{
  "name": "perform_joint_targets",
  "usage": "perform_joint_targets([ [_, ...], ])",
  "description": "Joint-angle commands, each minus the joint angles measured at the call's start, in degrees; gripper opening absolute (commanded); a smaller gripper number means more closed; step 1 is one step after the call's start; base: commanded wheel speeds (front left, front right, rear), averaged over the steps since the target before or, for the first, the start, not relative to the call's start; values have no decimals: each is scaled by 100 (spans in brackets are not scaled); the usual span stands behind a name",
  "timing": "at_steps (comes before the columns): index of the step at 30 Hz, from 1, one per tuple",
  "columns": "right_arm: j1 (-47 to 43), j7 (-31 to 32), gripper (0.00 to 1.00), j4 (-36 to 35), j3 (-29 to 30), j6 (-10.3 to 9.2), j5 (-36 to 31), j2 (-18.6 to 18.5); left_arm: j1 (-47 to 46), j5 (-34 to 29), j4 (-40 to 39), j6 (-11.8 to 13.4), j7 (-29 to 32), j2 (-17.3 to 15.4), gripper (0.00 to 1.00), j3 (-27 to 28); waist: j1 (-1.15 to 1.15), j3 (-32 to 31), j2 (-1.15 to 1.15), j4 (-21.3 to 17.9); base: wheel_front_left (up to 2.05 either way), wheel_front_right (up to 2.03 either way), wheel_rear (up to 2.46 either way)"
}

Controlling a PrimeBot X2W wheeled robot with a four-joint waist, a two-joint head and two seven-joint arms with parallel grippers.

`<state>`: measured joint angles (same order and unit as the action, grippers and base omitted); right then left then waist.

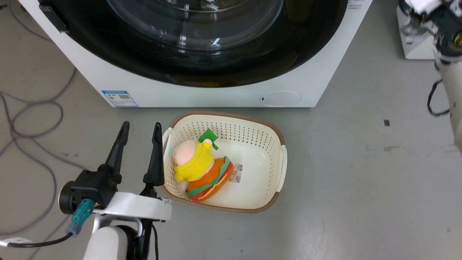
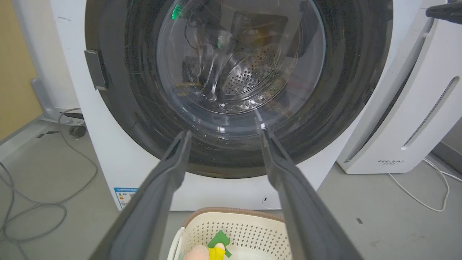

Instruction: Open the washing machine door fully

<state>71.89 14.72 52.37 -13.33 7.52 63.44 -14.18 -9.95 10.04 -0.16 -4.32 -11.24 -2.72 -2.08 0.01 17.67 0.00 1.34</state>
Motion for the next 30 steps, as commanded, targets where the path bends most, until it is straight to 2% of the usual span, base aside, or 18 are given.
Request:
perform_joint_targets([
  [1, 368, 164, 0, 211, -115, -2, 125, -8, -141, 49, -39, -48, -72, -12, 100, 6, -1, 99, 0, 17, 0, 0, 0],
  [16, 2041, 1042, 0, 1192, -964, -3, 402, 344, -460, 242, -94, -127, -239, -14, 100, -13, -1, 656, 0, 128, 0, 0, 0],
  [26, 2638, 2305, 0, 1600, -1406, -3, 944, 309, -595, 409, -63, -137, -359, -16, 100, -64, -1, 806, 0, 197, 0, 0, 0],
  [30, 2565, 2763, 0, 1581, -1472, -3, 1076, 252, -589, 435, -55, -112, -375, -16, 100, -100, -1, 781, 0, 197, 0, 0, 0],
])
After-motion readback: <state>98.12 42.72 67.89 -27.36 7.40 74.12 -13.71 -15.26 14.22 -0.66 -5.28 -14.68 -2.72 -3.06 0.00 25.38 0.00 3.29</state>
